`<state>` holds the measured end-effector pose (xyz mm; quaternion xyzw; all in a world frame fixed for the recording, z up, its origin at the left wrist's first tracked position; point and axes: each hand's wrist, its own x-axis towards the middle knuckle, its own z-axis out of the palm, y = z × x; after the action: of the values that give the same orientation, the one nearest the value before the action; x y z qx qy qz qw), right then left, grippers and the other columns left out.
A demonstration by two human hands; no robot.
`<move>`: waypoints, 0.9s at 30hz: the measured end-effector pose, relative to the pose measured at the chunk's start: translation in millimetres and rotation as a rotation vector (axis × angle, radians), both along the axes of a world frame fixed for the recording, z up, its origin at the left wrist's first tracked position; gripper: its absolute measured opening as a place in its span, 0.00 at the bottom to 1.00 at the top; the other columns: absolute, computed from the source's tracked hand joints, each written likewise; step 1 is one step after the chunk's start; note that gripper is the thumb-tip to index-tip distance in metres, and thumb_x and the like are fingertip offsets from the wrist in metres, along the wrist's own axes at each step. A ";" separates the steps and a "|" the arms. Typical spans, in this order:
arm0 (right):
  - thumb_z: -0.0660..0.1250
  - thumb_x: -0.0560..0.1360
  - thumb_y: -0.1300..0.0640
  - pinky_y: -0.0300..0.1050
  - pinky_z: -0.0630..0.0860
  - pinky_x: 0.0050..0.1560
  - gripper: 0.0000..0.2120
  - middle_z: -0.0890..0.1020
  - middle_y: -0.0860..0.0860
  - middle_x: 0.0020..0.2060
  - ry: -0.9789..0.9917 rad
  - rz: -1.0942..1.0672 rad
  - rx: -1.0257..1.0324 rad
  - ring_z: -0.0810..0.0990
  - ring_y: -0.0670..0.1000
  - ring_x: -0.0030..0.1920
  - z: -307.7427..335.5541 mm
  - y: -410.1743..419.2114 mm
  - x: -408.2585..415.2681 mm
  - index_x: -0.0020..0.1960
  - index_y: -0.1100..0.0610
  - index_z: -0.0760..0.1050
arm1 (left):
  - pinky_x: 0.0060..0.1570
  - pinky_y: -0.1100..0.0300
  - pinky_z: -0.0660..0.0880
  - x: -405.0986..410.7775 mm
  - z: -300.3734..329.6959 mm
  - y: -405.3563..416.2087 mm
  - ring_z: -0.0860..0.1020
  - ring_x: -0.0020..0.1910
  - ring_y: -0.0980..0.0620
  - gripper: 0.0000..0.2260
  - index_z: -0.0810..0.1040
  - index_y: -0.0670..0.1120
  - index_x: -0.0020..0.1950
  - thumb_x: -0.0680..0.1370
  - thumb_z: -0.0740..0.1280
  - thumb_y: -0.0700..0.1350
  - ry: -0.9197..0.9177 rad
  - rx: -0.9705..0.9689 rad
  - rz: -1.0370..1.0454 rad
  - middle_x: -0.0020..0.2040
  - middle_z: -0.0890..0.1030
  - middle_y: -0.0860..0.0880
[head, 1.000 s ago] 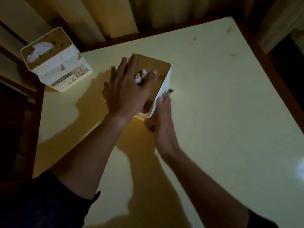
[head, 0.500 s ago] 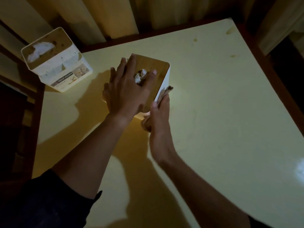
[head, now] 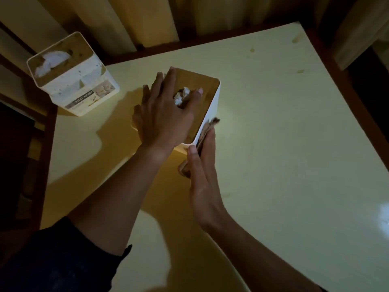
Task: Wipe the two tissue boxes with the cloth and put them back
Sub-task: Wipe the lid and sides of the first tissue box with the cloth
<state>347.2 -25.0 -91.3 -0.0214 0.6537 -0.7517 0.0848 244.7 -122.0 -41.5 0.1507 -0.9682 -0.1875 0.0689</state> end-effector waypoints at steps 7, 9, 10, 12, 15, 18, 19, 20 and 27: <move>0.54 0.75 0.23 0.64 0.72 0.75 0.40 0.80 0.52 0.69 -0.158 -0.028 0.034 0.80 0.52 0.70 5.6 28.0 -101.7 0.75 0.50 0.70 | 0.75 0.35 0.54 -0.5 0.3 0.1 0.53 0.83 0.43 0.35 0.53 0.61 0.83 0.79 0.54 0.73 -0.003 -0.025 0.001 0.84 0.56 0.53; 0.53 0.77 0.25 0.65 0.74 0.73 0.36 0.81 0.51 0.67 -0.108 -0.026 0.034 0.81 0.52 0.68 21.0 29.5 -113.9 0.73 0.49 0.71 | 0.75 0.34 0.54 0.2 -0.6 -0.8 0.53 0.83 0.42 0.35 0.53 0.61 0.84 0.79 0.54 0.72 0.006 -0.032 -0.009 0.84 0.56 0.53; 0.52 0.79 0.28 0.65 0.74 0.73 0.33 0.79 0.51 0.68 -0.066 -0.029 0.030 0.80 0.51 0.68 25.9 28.2 -112.3 0.73 0.49 0.69 | 0.75 0.34 0.55 0.5 -0.6 -1.6 0.53 0.83 0.42 0.35 0.53 0.61 0.84 0.79 0.54 0.73 0.007 -0.029 -0.011 0.84 0.56 0.53; 0.53 0.82 0.33 0.67 0.72 0.74 0.32 0.72 0.50 0.74 0.032 -0.030 -0.005 0.74 0.51 0.74 30.9 26.3 -93.6 0.79 0.50 0.63 | 0.75 0.35 0.55 0.1 -1.4 -2.7 0.53 0.83 0.42 0.36 0.53 0.61 0.83 0.79 0.53 0.73 0.010 -0.013 -0.005 0.84 0.56 0.53; 0.53 0.83 0.35 0.69 0.65 0.79 0.37 0.60 0.49 0.84 0.135 -0.017 -0.013 0.61 0.52 0.84 20.3 21.6 -63.3 0.87 0.49 0.51 | 0.75 0.37 0.55 -1.0 -2.1 -2.2 0.53 0.83 0.43 0.35 0.53 0.62 0.83 0.79 0.53 0.73 0.013 -0.019 0.005 0.84 0.55 0.53; 0.53 0.82 0.32 0.67 0.70 0.76 0.33 0.70 0.49 0.78 0.103 -0.047 0.011 0.70 0.50 0.79 14.1 21.2 -85.7 0.81 0.49 0.63 | 0.75 0.36 0.55 -0.9 -2.1 -2.3 0.53 0.83 0.43 0.35 0.53 0.61 0.83 0.79 0.54 0.73 0.010 -0.019 0.002 0.84 0.56 0.54; 0.53 0.81 0.30 0.64 0.75 0.72 0.31 0.77 0.50 0.72 0.038 -0.067 0.005 0.77 0.50 0.73 17.6 24.7 -101.7 0.75 0.49 0.70 | 0.75 0.35 0.55 -0.9 -1.7 -1.9 0.53 0.83 0.42 0.35 0.53 0.61 0.83 0.79 0.54 0.73 0.011 -0.020 0.002 0.84 0.56 0.53; 0.52 0.81 0.29 0.58 0.78 0.66 0.30 0.81 0.51 0.65 -0.044 -0.075 0.008 0.81 0.50 0.66 19.0 29.7 -118.5 0.69 0.50 0.74 | 0.75 0.35 0.55 -0.5 -1.3 -1.6 0.53 0.83 0.42 0.35 0.53 0.61 0.83 0.79 0.54 0.73 0.013 -0.023 0.005 0.84 0.56 0.53; 0.54 0.83 0.31 0.58 0.73 0.72 0.31 0.80 0.50 0.71 -0.096 -0.041 -0.130 0.79 0.52 0.71 13.3 22.0 -98.0 0.75 0.49 0.73 | 0.76 0.37 0.56 -2.9 -1.1 -1.7 0.55 0.82 0.42 0.36 0.54 0.61 0.83 0.78 0.54 0.74 0.009 -0.017 0.024 0.84 0.58 0.54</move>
<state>249.2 -3.0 -78.1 0.0226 0.5989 -0.7944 0.0989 241.8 -123.6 -42.6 0.1610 -0.9675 -0.1791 0.0770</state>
